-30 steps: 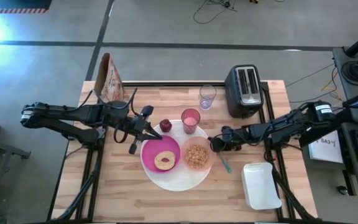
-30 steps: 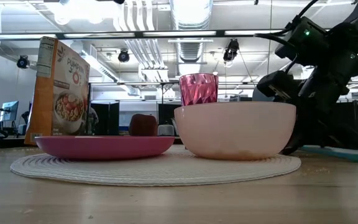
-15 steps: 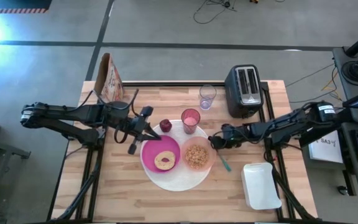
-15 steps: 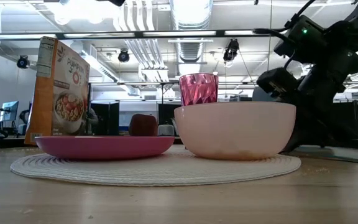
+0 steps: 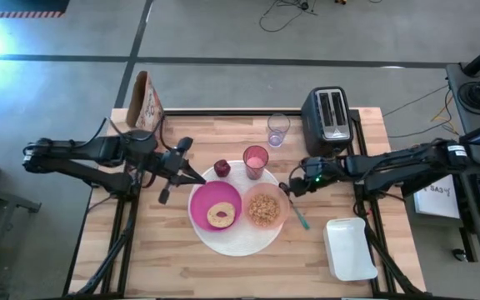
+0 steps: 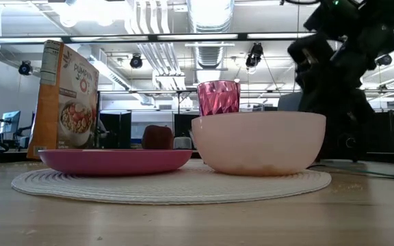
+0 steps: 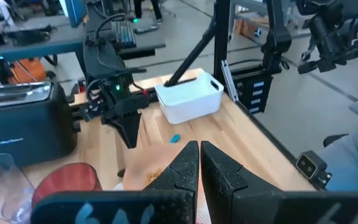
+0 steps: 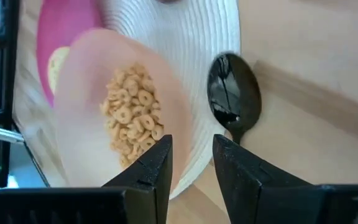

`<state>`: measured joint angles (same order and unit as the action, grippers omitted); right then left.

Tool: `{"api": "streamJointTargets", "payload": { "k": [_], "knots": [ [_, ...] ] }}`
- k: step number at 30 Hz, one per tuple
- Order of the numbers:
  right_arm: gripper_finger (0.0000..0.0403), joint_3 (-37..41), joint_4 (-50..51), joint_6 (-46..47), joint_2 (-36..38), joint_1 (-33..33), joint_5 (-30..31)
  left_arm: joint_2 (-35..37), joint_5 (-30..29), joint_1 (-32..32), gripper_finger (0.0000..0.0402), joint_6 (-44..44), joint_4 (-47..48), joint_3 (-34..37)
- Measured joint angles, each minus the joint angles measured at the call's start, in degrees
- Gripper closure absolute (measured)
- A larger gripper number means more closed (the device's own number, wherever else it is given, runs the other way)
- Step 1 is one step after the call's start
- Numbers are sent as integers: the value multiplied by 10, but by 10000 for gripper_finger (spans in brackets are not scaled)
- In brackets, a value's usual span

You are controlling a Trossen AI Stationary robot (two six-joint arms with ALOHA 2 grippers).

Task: Arrange a breakfast setting
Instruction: Return to Home Position

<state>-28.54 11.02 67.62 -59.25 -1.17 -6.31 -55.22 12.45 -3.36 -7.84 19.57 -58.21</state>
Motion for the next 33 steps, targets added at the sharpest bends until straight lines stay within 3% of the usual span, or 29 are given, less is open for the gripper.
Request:
{"api": "streamJointTargets", "payload": {
  "k": [6,18,24,33],
  "knots": [
    [298,-53,70,-93,49,0,4,24,0,0,402,12,2,0],
    [314,-151,68,-454,124,0,3,28,-1,0,402,9,25,2],
    [314,-143,68,-562,157,0,3,28,-1,0,402,9,25,6],
    [314,-72,-6,-613,216,0,3,28,-32,0,402,10,34,7]
  ]
}}
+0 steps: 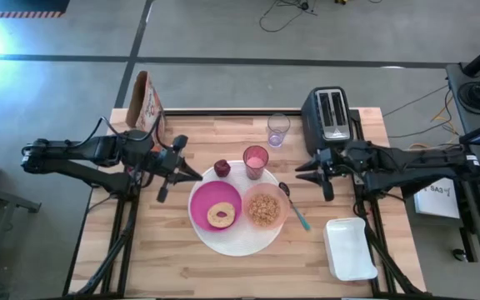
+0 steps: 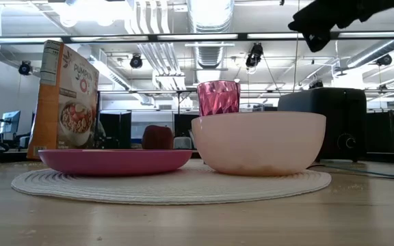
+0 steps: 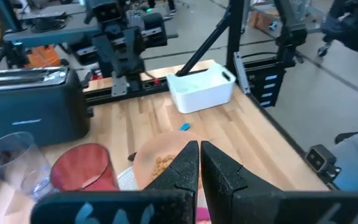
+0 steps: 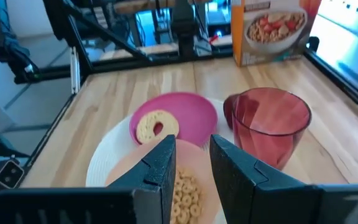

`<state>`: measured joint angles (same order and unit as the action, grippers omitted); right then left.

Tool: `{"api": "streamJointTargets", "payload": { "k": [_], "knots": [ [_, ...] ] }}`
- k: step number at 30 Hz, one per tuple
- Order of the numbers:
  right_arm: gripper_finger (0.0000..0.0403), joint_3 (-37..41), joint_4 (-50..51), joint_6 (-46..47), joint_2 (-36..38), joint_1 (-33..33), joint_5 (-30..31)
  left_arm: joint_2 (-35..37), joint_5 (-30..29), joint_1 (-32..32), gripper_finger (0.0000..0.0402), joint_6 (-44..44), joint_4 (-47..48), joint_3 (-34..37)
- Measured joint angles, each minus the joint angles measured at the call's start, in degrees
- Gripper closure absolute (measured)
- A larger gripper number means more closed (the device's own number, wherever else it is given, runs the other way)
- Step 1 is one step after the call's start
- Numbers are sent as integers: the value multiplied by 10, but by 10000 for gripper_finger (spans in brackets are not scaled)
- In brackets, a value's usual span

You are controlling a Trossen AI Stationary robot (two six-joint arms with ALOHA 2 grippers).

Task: Arrange a breakfast setting
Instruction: Return to Home Position

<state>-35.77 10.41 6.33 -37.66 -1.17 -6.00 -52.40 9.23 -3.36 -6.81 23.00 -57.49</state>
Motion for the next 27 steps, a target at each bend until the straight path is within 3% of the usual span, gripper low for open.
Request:
{"api": "streamJointTargets", "payload": {
  "k": [16,27],
  "knots": [
    [314,251,-306,27,81,0,0,0,-12,0,402,18,11,1],
    [314,333,-403,30,83,0,0,-10,-12,0,402,22,11,4]
  ]
}}
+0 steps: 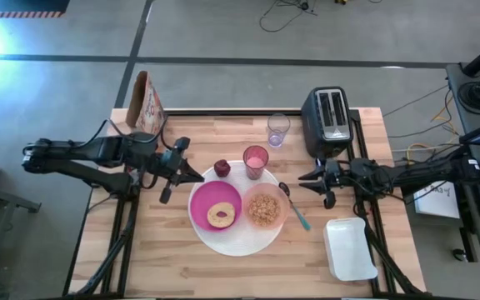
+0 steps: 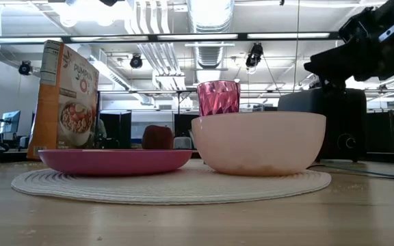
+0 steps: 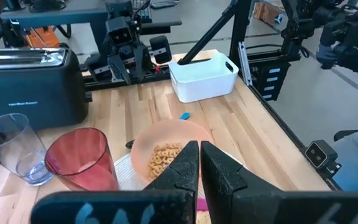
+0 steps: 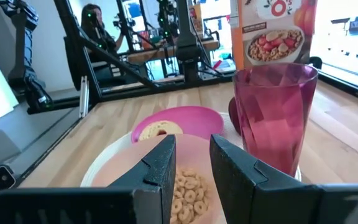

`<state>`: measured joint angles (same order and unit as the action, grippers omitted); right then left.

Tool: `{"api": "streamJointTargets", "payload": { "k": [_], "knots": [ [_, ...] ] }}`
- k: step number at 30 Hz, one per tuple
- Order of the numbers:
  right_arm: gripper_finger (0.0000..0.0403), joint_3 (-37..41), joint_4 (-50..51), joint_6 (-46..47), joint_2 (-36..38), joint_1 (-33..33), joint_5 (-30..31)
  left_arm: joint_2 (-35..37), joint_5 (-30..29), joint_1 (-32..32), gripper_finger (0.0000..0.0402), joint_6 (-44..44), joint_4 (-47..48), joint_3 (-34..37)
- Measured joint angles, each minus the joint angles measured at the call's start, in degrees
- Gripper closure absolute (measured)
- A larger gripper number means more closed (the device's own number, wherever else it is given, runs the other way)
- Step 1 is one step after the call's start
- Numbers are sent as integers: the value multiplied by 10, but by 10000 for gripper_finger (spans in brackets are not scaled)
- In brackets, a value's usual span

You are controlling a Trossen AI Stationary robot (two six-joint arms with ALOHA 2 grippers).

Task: Arrange a breakfast setting
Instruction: Return to Home Position

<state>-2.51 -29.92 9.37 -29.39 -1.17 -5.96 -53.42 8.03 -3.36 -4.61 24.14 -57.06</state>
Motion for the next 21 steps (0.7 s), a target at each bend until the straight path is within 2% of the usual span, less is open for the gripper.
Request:
{"api": "streamJointTargets", "payload": {
  "k": [9,21],
  "knots": [
    [314,17,-12,-5,13,0,1,-22,0,0,402,6,0,0],
    [314,17,35,26,11,0,0,-20,0,0,402,-5,-1,0]
  ]
}}
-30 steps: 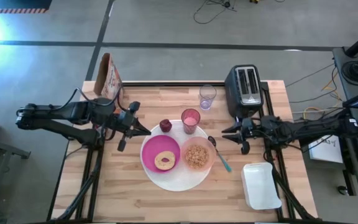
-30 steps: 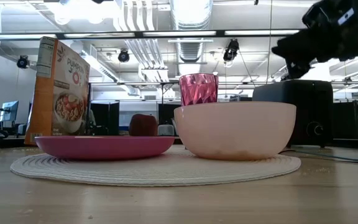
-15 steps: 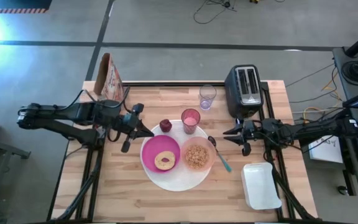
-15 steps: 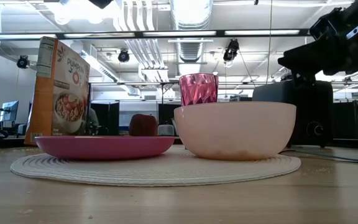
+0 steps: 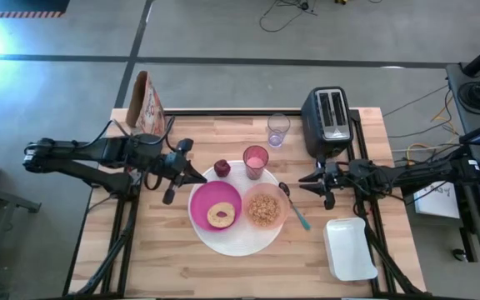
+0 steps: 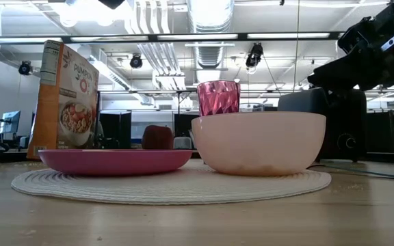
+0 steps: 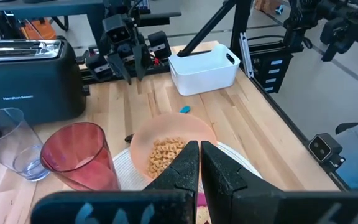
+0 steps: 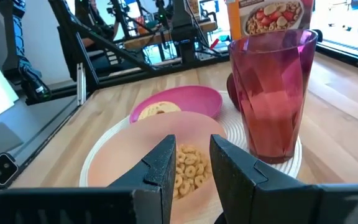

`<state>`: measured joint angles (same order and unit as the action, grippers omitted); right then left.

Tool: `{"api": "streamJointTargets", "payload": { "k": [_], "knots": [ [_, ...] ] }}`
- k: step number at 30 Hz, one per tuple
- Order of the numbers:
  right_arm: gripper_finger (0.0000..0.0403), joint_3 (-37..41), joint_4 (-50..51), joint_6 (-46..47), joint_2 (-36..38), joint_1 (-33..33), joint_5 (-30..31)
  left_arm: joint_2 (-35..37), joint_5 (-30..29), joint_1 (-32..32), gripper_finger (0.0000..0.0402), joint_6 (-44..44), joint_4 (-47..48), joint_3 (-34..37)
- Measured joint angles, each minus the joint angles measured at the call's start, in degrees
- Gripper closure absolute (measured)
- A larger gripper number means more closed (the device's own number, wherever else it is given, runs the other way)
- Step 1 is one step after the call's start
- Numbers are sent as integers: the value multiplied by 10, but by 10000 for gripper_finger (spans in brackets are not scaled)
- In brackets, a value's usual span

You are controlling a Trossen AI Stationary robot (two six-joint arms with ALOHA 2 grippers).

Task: Arrange a breakfast setting
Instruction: Return to Home Position

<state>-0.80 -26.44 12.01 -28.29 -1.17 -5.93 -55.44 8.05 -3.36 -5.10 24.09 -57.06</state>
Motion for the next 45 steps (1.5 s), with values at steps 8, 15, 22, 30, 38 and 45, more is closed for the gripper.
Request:
{"api": "streamJointTargets", "payload": {
  "k": [8,15,22,30,38,45],
  "knots": [
    [314,0,0,0,0,0,0,0,0,0,402,-18,-3,0],
    [314,0,33,0,61,0,0,0,0,0,402,-19,-3,0],
    [314,0,42,0,154,0,0,0,0,0,402,-33,-3,0],
    [314,0,40,0,224,0,0,-1,0,0,402,-55,-5,0],
    [314,0,41,0,220,0,0,-3,0,0,402,-65,13,31],
    [314,0,39,0,211,0,0,0,0,1,402,-62,-110,133]
  ]
}}
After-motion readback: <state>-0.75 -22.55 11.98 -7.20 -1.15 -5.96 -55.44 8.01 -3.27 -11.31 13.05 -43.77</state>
